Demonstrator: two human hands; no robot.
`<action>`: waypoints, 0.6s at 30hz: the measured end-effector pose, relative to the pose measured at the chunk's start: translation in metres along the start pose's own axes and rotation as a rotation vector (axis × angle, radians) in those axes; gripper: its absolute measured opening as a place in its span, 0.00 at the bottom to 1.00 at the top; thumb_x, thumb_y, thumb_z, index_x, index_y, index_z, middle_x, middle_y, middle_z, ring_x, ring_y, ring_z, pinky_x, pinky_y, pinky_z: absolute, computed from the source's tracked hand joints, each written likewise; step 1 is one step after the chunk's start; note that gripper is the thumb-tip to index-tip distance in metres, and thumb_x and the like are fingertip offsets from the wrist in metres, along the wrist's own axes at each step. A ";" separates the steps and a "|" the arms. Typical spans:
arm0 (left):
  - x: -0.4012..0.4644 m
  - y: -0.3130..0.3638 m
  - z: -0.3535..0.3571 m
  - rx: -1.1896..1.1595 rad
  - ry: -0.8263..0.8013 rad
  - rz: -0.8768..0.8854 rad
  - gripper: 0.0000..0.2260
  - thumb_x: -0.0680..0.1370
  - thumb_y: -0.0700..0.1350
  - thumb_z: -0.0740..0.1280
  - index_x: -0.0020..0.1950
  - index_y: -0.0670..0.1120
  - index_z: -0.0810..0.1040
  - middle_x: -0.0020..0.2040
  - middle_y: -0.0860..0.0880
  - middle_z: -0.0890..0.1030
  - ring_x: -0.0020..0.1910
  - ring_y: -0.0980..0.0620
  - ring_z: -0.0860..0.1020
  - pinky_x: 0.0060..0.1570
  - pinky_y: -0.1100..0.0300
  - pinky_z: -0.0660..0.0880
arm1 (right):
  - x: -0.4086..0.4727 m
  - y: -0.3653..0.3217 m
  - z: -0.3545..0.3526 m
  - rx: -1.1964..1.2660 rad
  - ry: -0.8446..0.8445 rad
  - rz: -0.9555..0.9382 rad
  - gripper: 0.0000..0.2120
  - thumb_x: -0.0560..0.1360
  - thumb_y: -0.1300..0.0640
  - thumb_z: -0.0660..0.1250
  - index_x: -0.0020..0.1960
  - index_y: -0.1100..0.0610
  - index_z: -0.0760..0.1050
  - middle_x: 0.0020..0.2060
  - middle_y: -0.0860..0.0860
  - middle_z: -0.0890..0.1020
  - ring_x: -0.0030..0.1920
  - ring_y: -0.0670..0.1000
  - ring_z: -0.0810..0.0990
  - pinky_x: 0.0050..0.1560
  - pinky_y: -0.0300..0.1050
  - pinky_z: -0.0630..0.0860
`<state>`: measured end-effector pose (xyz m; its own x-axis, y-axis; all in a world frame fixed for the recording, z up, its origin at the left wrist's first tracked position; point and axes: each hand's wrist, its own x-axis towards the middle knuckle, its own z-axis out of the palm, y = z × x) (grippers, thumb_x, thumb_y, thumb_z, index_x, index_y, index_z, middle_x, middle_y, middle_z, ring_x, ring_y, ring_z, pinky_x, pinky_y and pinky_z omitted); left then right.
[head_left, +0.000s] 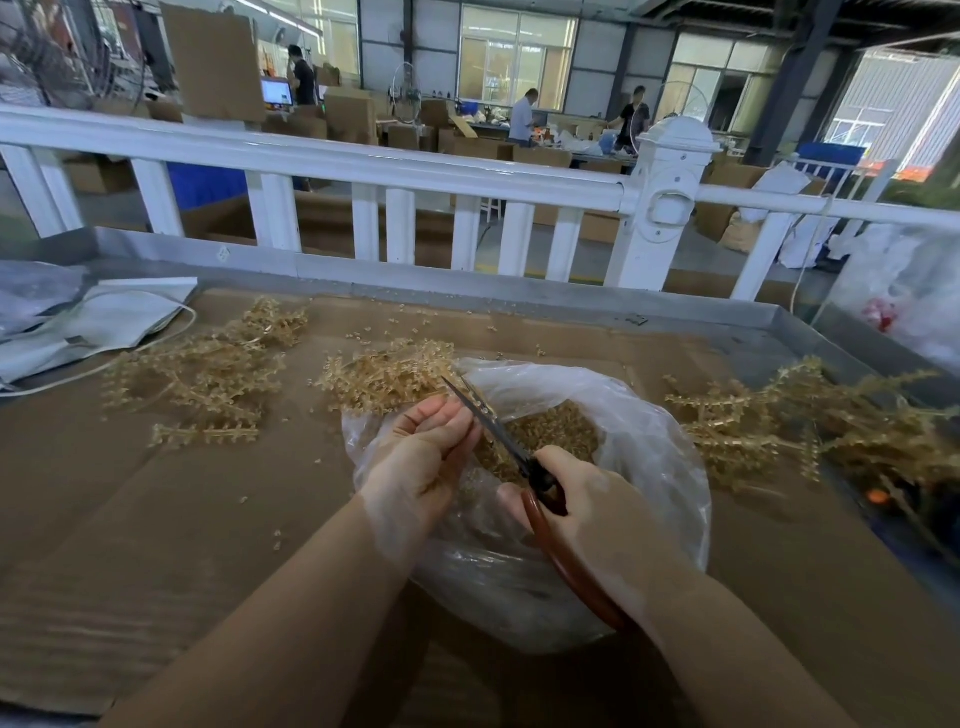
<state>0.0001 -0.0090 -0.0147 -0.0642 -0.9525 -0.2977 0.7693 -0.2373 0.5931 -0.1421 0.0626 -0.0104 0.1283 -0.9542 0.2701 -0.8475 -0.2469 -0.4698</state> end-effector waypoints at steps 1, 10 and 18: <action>0.000 0.000 0.000 0.008 0.002 0.006 0.10 0.75 0.27 0.62 0.48 0.41 0.74 0.40 0.45 0.80 0.35 0.53 0.81 0.29 0.65 0.78 | 0.000 0.001 -0.001 0.000 -0.004 0.005 0.14 0.76 0.39 0.60 0.39 0.47 0.64 0.28 0.45 0.71 0.30 0.42 0.71 0.32 0.35 0.65; 0.001 0.001 -0.004 0.016 0.006 0.011 0.10 0.74 0.27 0.63 0.47 0.41 0.74 0.35 0.46 0.81 0.31 0.54 0.82 0.29 0.64 0.79 | -0.001 0.003 -0.003 -0.066 0.005 -0.013 0.15 0.74 0.36 0.58 0.45 0.48 0.68 0.34 0.45 0.75 0.35 0.42 0.73 0.34 0.34 0.64; 0.003 -0.001 -0.004 -0.012 -0.003 -0.017 0.10 0.76 0.27 0.60 0.48 0.41 0.74 0.40 0.46 0.80 0.39 0.52 0.79 0.29 0.65 0.78 | -0.003 0.001 0.002 -0.136 0.043 -0.040 0.15 0.75 0.34 0.56 0.48 0.45 0.67 0.36 0.44 0.74 0.40 0.43 0.72 0.36 0.32 0.64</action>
<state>0.0016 -0.0108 -0.0195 -0.0796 -0.9490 -0.3052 0.7756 -0.2513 0.5791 -0.1426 0.0653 -0.0134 0.1437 -0.9353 0.3234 -0.9044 -0.2568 -0.3409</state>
